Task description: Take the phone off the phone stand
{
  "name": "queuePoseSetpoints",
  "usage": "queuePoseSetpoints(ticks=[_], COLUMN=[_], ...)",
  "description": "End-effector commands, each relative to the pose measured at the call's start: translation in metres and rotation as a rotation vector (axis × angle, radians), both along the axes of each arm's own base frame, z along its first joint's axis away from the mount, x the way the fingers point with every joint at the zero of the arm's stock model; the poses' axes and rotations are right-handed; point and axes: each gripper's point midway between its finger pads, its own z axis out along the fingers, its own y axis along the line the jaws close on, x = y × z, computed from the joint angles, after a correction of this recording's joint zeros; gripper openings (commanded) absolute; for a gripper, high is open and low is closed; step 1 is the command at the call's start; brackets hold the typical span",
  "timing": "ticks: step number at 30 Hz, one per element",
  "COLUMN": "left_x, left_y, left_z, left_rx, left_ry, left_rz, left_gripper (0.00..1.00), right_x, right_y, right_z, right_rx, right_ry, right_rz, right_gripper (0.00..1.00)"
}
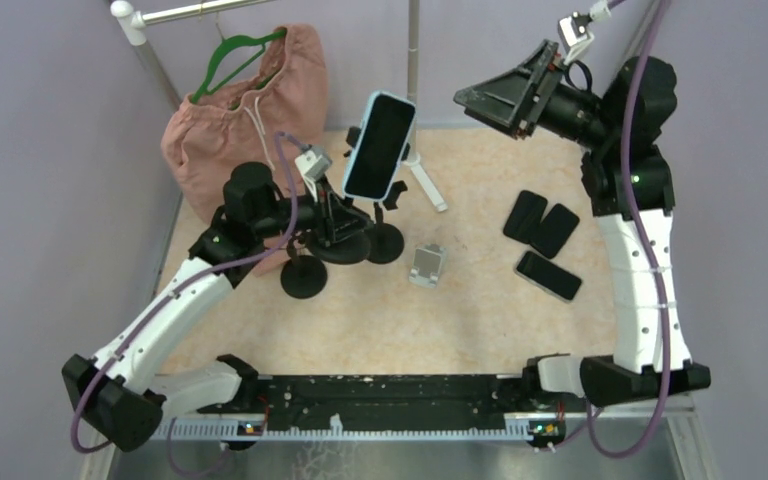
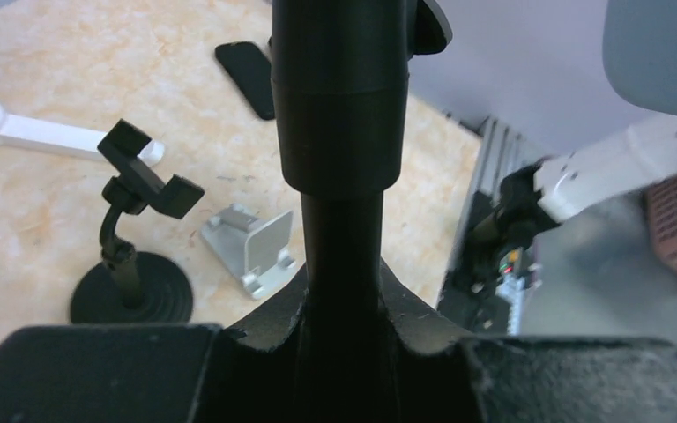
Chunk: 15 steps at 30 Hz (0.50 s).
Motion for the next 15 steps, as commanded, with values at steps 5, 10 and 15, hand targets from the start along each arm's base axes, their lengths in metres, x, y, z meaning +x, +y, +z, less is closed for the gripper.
queuePoseSetpoints(ticks=[5,10,15], left_x=[-0.025,-0.043,-0.053], left_y=[-0.005,-0.005,-0.005], left_z=[0.119,0.150,0.161], left_rx=[-0.331,-0.375,-0.378], left_ry=[-0.007,-0.029,-0.011], left_rz=[-0.188,-0.298,-0.349], left_gripper=[0.00,0.00,0.00], right_x=[-0.030,-0.037,-0.054], right_y=[-0.005,0.006,0.040], right_z=[-0.010,-0.024,-0.033], right_rx=[0.038,0.086,0.100], right_ry=[-0.134,-0.143,-0.170], right_rz=[0.053,0.091,0.180], right_gripper=[0.97,0.82,0.74])
